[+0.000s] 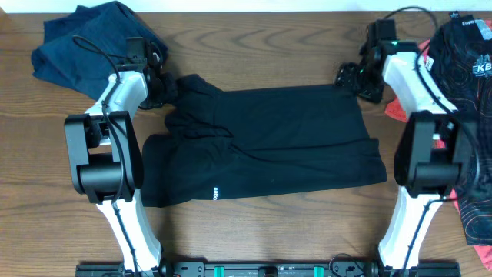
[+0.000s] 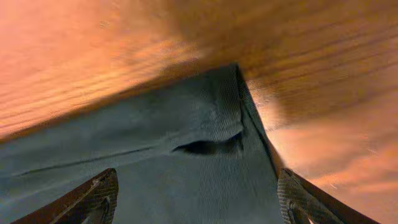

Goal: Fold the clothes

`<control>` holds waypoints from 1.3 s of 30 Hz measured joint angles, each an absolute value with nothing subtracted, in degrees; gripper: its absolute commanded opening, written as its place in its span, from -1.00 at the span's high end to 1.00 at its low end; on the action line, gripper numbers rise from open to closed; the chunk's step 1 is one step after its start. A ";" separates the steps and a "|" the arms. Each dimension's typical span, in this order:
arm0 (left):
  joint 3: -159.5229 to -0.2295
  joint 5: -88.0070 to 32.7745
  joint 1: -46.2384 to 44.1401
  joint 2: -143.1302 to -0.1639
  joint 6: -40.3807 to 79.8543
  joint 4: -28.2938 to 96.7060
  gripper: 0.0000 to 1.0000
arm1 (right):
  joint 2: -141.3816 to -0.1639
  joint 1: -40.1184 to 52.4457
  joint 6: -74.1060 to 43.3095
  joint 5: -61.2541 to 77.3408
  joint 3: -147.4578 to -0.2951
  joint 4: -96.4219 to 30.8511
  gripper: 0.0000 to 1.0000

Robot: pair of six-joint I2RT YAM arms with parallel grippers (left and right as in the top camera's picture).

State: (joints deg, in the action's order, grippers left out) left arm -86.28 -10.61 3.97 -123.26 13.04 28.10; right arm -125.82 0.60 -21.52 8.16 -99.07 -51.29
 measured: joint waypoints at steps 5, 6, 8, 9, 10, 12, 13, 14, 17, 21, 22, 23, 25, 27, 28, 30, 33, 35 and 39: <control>-86.28 -10.61 3.97 -123.26 13.04 28.08 0.44 | -127.26 0.60 -22.22 8.67 -99.07 -49.93 -0.61; -86.28 -10.61 3.97 -123.26 13.04 28.08 0.44 | -127.26 0.60 -22.35 8.82 -99.22 -49.36 -0.59; -86.28 -10.61 3.97 -123.26 13.04 28.08 0.44 | -127.26 0.67 -22.46 9.02 -99.29 -48.34 -0.55; -86.28 -10.61 3.97 -123.26 13.04 28.10 0.44 | -127.26 0.71 -22.57 9.04 -99.29 -48.16 -0.54; -86.28 -10.61 3.97 -123.26 13.04 28.08 0.44 | -127.26 0.73 -22.59 9.06 -99.29 -47.99 -0.58; -86.28 -10.61 3.97 -123.26 13.04 28.08 0.44 | -127.26 0.89 -22.74 9.15 -99.31 -47.70 -0.61; -86.28 -10.61 3.97 -123.26 13.04 28.08 0.44 | -127.26 0.97 -22.85 9.17 -99.31 -47.70 -0.61; -86.28 -10.61 3.97 -123.26 13.04 28.10 0.44 | -127.26 1.10 -22.90 9.19 -99.31 -47.70 -0.61; -86.28 -10.61 3.97 -123.26 13.04 28.08 0.44 | -127.28 1.58 -23.03 9.21 -99.31 -47.66 -0.60; -86.28 -10.61 3.97 -123.26 13.04 28.12 0.44 | -128.29 2.20 -23.05 9.21 -99.37 -47.07 -0.59; -86.28 -10.61 3.97 -123.26 13.04 28.16 0.44 | -128.86 2.33 -23.05 9.21 -99.37 -46.98 -0.57; -86.28 -10.61 3.97 -123.26 13.04 28.21 0.44 | -129.38 2.33 -23.03 9.19 -99.37 -46.87 -0.57; -86.28 -10.61 3.97 -123.26 13.04 28.27 0.44 | -129.67 2.33 -23.07 9.19 -99.79 -46.68 -0.57; -86.28 -10.61 3.97 -123.26 13.04 28.27 0.44 | -129.91 2.33 -23.09 9.17 -100.03 -46.54 -0.56; -86.28 -10.61 3.97 -123.26 13.04 28.29 0.44 | -129.91 2.33 -23.11 9.19 -100.05 -46.54 -0.56; -86.28 -10.61 3.97 -123.26 13.04 28.27 0.44 | -129.91 2.33 -23.16 9.17 -100.07 -46.50 -0.54; -86.28 -10.61 3.97 -123.26 13.04 28.32 0.46 | -129.93 2.33 -23.22 8.99 -100.07 -46.28 -0.27; -86.28 -10.59 3.97 -123.26 13.15 28.29 0.57 | -129.97 2.33 -23.29 8.99 -100.07 -46.15 -0.07; -86.28 -10.59 3.97 -123.26 13.04 27.92 0.59 | -130.32 2.31 -23.81 8.99 -100.07 -46.09 0.38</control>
